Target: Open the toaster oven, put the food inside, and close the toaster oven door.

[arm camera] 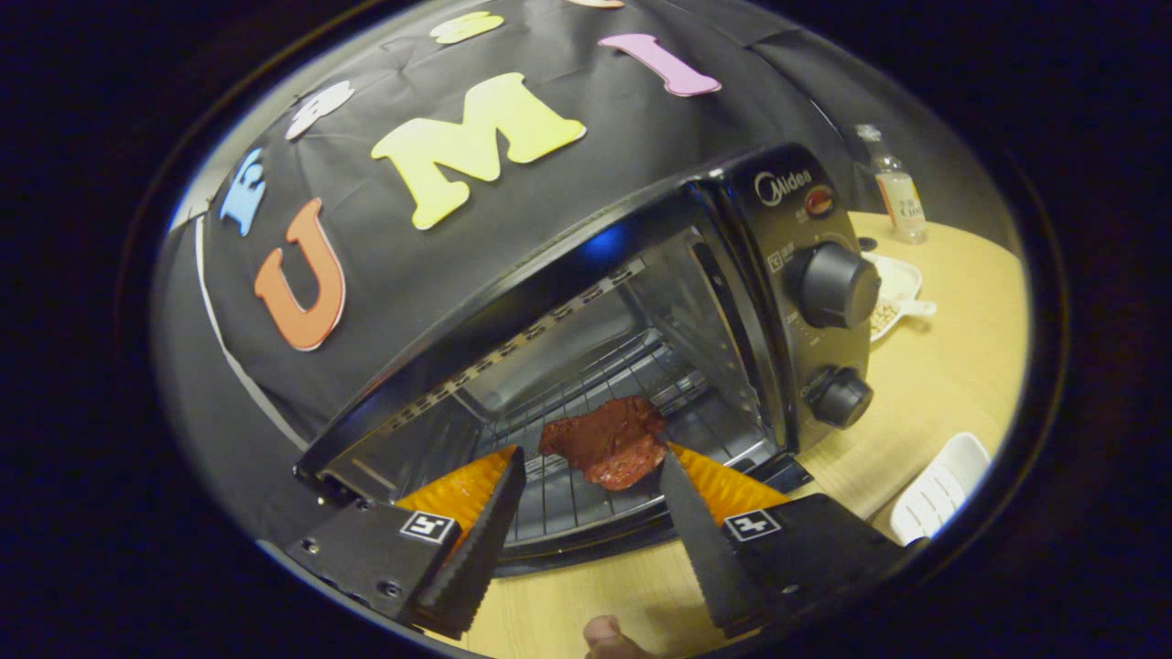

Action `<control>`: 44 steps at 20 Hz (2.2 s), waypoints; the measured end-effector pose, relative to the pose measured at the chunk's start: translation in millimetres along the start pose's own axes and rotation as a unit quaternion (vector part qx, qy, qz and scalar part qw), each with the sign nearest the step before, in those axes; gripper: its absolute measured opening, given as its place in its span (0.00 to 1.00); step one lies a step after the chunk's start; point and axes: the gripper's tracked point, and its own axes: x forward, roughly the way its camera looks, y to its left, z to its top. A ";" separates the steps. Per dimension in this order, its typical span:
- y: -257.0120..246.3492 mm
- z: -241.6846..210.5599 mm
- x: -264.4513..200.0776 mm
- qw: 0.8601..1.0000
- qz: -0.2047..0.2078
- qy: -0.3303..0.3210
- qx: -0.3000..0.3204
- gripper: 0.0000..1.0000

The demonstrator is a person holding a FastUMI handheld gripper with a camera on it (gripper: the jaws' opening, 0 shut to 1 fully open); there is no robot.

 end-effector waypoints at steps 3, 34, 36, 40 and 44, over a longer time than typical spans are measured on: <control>5.4 1.7 -32.5 0.997 0.006 -0.013 -0.073 0.97; -48.6 -150.3 -147.3 0.960 -0.071 0.091 -0.256 0.99; -46.4 -147.8 -146.2 0.962 -0.072 0.090 -0.248 0.98; -39.6 -147.3 -145.3 0.965 -0.072 0.076 -0.241 0.98; -35.4 -143.4 -146.2 0.967 -0.068 0.060 -0.237 0.98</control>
